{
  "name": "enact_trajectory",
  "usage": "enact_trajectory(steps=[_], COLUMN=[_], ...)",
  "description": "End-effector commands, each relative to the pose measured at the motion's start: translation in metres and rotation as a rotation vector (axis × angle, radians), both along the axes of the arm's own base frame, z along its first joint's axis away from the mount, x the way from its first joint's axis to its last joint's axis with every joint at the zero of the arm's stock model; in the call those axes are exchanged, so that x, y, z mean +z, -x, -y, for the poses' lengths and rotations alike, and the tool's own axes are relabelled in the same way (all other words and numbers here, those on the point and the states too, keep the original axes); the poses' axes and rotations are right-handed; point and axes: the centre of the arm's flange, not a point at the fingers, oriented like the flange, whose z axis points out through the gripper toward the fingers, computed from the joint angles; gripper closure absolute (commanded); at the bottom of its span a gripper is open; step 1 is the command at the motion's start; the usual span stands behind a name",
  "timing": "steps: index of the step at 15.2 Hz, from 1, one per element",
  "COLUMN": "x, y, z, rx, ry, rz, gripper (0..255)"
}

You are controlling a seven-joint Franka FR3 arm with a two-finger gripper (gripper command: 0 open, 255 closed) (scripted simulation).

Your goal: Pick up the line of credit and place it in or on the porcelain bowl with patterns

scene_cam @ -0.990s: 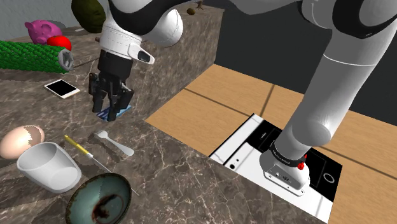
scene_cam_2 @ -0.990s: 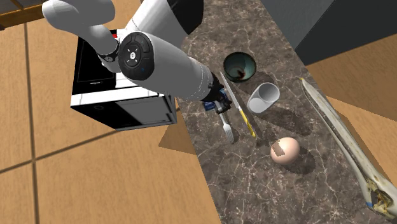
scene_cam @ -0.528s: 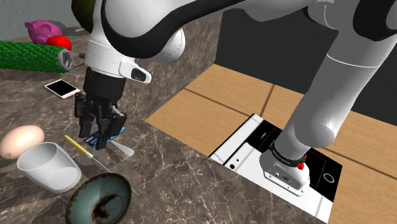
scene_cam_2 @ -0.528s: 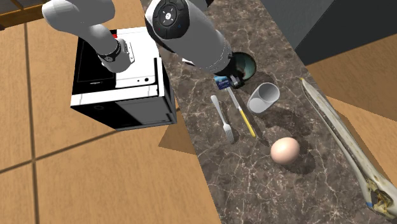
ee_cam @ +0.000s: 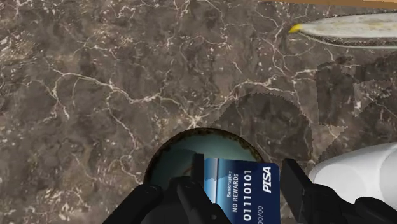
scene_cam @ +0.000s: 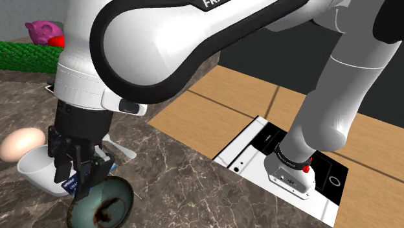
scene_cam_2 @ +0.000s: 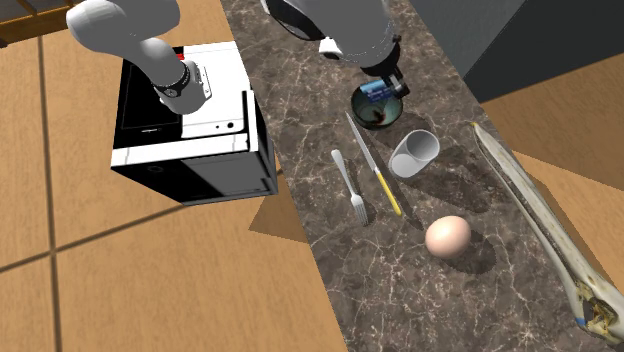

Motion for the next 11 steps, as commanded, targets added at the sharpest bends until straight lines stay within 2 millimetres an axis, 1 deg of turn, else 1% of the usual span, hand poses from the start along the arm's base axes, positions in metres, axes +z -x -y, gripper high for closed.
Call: enact_trajectory(steps=[1,11], x=[0.003,-0.050], y=[0.023,0.023], z=[-0.017,-0.017], rx=[-0.001,-0.001], ry=[0.000,0.000], rz=[0.000,0.000], gripper=[255,255])
